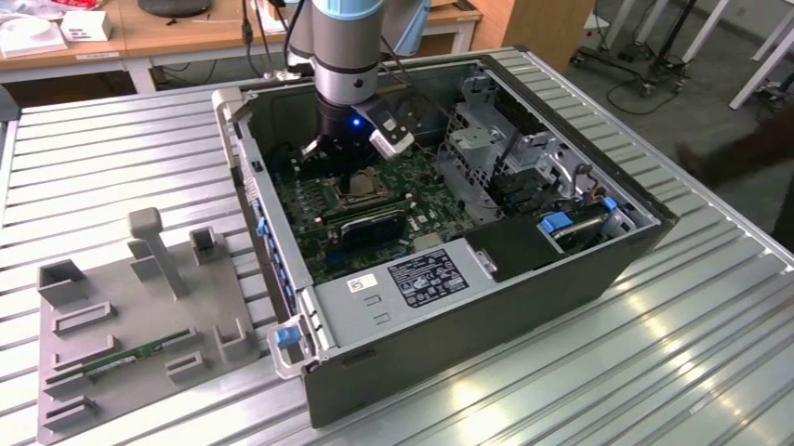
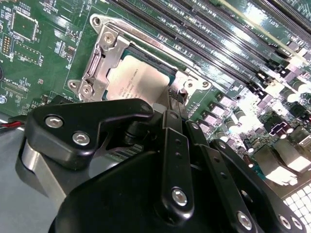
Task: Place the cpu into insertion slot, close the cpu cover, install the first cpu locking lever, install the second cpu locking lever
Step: 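Close the cpu cover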
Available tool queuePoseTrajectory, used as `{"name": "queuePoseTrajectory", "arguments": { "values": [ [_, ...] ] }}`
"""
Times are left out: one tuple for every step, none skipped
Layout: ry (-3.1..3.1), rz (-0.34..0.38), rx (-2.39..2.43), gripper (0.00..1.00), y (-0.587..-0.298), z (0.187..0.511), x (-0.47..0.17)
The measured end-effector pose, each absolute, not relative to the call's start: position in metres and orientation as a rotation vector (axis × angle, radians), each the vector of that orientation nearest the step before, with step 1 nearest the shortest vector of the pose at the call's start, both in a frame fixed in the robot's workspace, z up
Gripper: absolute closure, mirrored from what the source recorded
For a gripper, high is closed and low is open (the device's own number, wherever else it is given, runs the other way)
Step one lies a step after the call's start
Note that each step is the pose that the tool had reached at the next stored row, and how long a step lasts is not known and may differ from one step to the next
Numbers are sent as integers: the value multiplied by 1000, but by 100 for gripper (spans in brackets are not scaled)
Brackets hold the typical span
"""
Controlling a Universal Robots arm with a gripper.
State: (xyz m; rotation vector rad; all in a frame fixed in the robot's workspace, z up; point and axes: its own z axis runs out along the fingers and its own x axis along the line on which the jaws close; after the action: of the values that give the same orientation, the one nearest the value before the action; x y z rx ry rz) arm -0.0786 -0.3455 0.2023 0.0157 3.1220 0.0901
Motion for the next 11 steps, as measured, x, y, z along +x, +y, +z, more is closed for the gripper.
{"name": "queuePoseTrajectory", "arguments": {
  "values": [
    [3122,90,16,89,-345,202,-79],
    [3122,91,16,89,-345,201,-79],
    [3122,90,16,89,-345,201,-79],
    [3122,90,16,89,-345,200,-79],
    [3122,89,16,89,-346,199,-79],
    [3123,88,16,89,-346,199,-79],
    [3123,88,16,89,-346,198,-79],
    [3123,88,16,89,-346,198,-79],
    [3122,89,16,89,-346,198,-79],
    [3122,90,16,89,-346,197,-79],
    [3122,90,16,89,-346,197,-79]
  ]
}}
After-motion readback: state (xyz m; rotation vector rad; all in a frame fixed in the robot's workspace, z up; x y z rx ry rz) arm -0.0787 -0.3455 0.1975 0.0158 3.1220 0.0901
